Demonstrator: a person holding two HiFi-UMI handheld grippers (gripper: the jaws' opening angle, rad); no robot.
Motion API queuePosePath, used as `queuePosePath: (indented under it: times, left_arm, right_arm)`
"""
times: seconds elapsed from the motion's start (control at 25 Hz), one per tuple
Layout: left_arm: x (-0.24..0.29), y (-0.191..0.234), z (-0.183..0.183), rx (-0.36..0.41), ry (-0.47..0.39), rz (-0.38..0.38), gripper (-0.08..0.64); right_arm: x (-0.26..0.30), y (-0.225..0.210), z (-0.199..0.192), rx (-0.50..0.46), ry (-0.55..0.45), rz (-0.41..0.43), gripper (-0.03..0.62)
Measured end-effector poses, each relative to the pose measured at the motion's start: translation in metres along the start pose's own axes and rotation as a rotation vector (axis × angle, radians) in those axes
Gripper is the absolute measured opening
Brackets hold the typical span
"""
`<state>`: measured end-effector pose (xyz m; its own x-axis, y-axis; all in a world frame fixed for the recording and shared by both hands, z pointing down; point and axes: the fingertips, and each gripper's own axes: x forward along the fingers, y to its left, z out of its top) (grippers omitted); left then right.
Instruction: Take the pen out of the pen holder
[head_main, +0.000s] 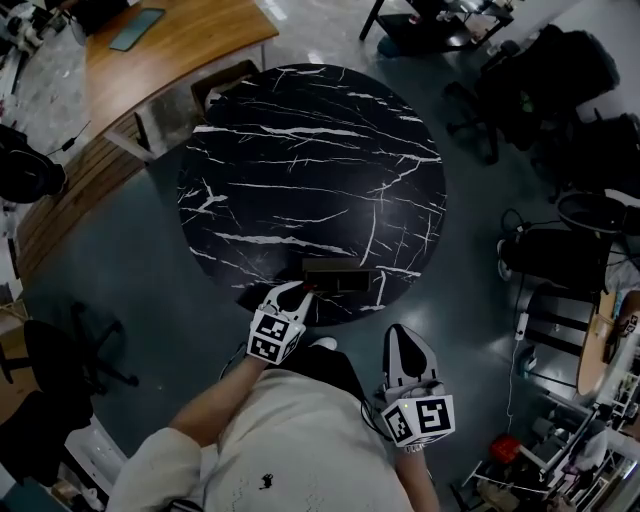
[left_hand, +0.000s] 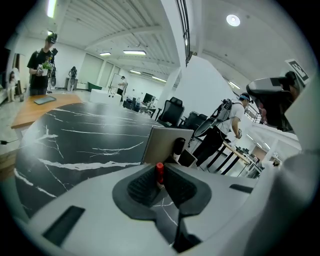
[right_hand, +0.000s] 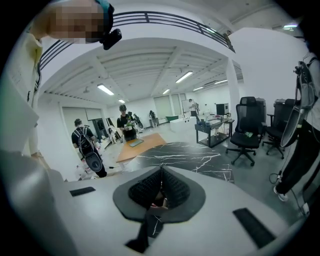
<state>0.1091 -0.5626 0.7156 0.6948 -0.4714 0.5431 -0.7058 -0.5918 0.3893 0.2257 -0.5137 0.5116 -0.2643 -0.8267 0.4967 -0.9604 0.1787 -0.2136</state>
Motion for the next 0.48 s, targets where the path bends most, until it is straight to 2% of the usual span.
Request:
queuePosePath:
  times: [0.08, 0.24, 0.48]
  left_arm:
    - [-0.001, 0.000, 0.006, 0.024, -0.014, 0.011, 0.054]
    - [-0.010, -0.014, 0.026, 0.133, -0.056, 0.018, 0.052]
    - [-0.037, -0.041, 0.053, 0.266, -0.120, 0.071, 0.052]
  right_arm:
    - [-0.005, -0.002, -0.004, 0.009, -0.005, -0.006, 0.018]
    - [-0.018, -0.005, -0.007, 0.023, -0.017, -0.009, 0.018]
    - [-0.039, -0.005, -0.007, 0.006, -0.068, 0.048, 0.018]
